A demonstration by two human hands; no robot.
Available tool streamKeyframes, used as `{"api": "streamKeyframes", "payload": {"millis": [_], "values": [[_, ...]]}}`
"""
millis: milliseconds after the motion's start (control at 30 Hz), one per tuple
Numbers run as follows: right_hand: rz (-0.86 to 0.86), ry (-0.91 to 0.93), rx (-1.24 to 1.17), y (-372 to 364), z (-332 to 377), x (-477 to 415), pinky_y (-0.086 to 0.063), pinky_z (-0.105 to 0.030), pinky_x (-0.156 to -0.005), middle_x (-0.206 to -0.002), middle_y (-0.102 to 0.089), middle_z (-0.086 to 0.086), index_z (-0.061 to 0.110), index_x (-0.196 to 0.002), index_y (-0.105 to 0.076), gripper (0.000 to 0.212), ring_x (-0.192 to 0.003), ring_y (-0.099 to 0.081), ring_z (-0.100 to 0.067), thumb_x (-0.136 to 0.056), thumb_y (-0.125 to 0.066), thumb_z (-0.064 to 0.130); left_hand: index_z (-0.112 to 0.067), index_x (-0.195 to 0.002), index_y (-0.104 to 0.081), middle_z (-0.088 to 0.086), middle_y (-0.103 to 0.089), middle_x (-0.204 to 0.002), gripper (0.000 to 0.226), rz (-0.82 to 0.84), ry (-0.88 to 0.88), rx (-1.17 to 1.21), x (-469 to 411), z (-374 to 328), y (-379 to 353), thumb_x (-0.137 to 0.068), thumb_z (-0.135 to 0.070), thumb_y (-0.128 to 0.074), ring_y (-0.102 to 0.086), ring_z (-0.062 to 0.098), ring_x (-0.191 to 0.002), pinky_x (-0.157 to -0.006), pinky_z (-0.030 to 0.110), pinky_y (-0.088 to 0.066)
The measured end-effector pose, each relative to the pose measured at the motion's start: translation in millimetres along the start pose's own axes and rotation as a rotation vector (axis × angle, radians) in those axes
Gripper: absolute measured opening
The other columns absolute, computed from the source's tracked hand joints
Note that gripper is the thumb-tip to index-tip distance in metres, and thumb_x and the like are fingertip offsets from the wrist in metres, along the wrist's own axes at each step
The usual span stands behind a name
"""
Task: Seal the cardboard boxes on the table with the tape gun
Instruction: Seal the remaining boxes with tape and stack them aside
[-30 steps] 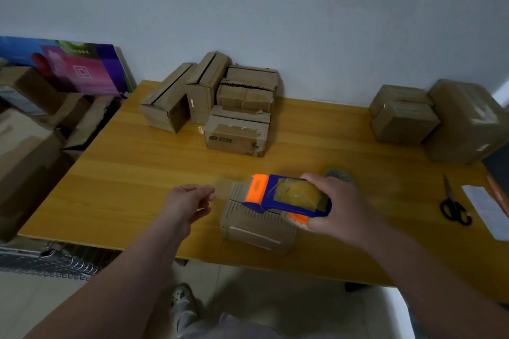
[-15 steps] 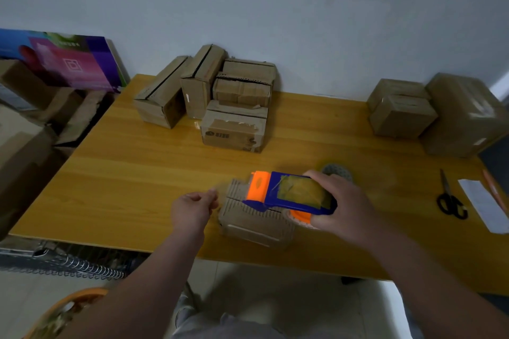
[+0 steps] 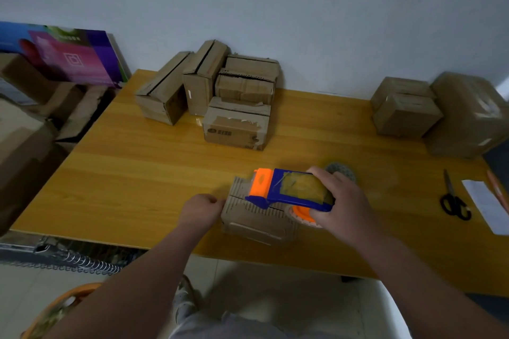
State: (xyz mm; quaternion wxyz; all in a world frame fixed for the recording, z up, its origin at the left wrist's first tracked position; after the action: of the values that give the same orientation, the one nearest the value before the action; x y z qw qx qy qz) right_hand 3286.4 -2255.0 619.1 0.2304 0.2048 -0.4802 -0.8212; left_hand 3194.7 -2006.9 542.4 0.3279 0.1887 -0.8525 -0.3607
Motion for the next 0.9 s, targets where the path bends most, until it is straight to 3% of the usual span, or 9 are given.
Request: {"api": "streamKeyframes", "payload": {"millis": [67,133,233,333,467,600,667,767,900], "values": [[-0.01,-0.005,0.001,0,1,1,-0.033,-0.014,-0.06,-0.1,-0.043,0.006,0.028,-0.133,-0.049,0.071,-0.088,-0.047,-0.01,-0.07,-0.081,0.02,-0.012,-0.079,-0.066,0.005,-0.061,-0.07,0.027,-0.041,-0.008,0.012,2,0,3,-0.096,-0.028,-0.053,-0.054,0.021,-0.068,-0.056,0.028,-0.039],[-0.014,-0.011,-0.007,0,1,2,-0.034,-0.014,-0.061,-0.101,-0.042,0.006,0.027,-0.134,-0.049,0.071,-0.09,-0.048,-0.012,-0.071,-0.08,0.02,-0.009,-0.105,-0.07,0.008,-0.068,-0.096,0.024,-0.105,-0.022,0.38,10,-7,7,-0.096,-0.012,-0.048,-0.059,0.019,-0.083,-0.07,0.028,-0.046],[-0.017,-0.018,-0.006,-2,-1,1,-0.033,-0.013,-0.06,-0.102,-0.042,0.006,0.027,-0.135,-0.049,0.07,-0.09,-0.047,-0.011,-0.072,-0.079,0.021,-0.019,-0.129,-0.055,0.0,-0.06,-0.111,0.047,0.107,-0.031,0.884,28,-24,5,-0.089,0.002,-0.041,-0.055,0.015,-0.096,-0.077,0.026,-0.047],[-0.034,-0.028,-0.012,-4,-2,2,-0.033,-0.013,-0.061,-0.102,-0.042,0.005,0.025,-0.136,-0.049,0.072,-0.089,-0.047,-0.011,-0.072,-0.08,0.021,-0.023,-0.128,-0.054,-0.001,-0.062,-0.107,0.056,0.308,-0.083,0.742,36,-19,-4,-0.073,-0.015,-0.051,-0.056,0.015,-0.092,-0.068,0.026,-0.043],[-0.043,-0.035,-0.008,-6,-4,1,-0.034,-0.016,-0.06,-0.098,-0.043,0.007,0.028,-0.133,-0.051,0.067,-0.088,-0.05,-0.013,-0.071,-0.079,0.025,-0.032,-0.119,-0.052,-0.005,-0.063,-0.112,0.057,0.41,-0.206,0.54,29,-12,-4,-0.067,-0.03,-0.074,-0.059,0.019,-0.108,-0.086,0.032,-0.049],[-0.042,-0.044,-0.028,-7,-5,1,-0.038,-0.023,-0.063,-0.099,-0.042,0.006,0.029,-0.133,-0.05,0.068,-0.091,-0.051,-0.015,-0.072,-0.078,0.025,-0.03,-0.152,-0.015,-0.009,-0.005,-0.157,0.115,0.187,-0.61,-0.025,5,-19,-5,-0.061,-0.065,-0.076,-0.003,0.016,-0.146,-0.119,0.049,-0.008],[-0.037,-0.057,-0.047,-6,-3,1,-0.04,-0.024,-0.065,-0.1,-0.042,0.006,0.029,-0.134,-0.049,0.068,-0.093,-0.051,-0.015,-0.073,-0.078,0.024,-0.036,-0.149,-0.022,-0.011,-0.017,-0.159,0.11,0.142,-0.803,-0.137,-1,-26,-10,-0.058,-0.084,-0.061,-0.008,0.018,-0.148,-0.118,0.057,-0.007],[-0.025,-0.064,-0.055,-4,-1,1,-0.045,-0.027,-0.068,-0.1,-0.041,0.008,0.033,-0.135,-0.048,0.068,-0.095,-0.051,-0.014,-0.074,-0.076,0.026,-0.036,-0.138,-0.044,-0.009,-0.04,-0.148,0.087,0.111,-0.956,-0.085,2,-37,-9,-0.065,-0.083,-0.055,-0.023,0.005,-0.142,-0.121,0.042,-0.002],[0.058,-0.045,-0.101,3,-2,-2,-0.04,-0.025,-0.07,-0.101,-0.041,0.008,0.036,-0.137,-0.044,0.071,-0.095,-0.049,-0.014,-0.073,-0.075,0.032,-0.04,-0.137,-0.042,-0.012,-0.04,-0.148,0.084,0.074,-0.936,-0.106,-5,-35,-11,-0.066,-0.084,-0.053,-0.023,0.008,-0.142,-0.121,0.039,-0.004]]}}
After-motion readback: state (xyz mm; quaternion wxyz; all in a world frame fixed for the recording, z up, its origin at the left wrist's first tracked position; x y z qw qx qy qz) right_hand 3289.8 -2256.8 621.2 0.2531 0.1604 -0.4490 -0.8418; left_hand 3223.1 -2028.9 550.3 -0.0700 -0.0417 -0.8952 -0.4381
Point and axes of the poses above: each hand's wrist, its own x-axis away from the middle knuckle, its own y-axis out of the back of the hand, z = x × y, the point moved 2 cm from there along -x, towards the middle knuckle
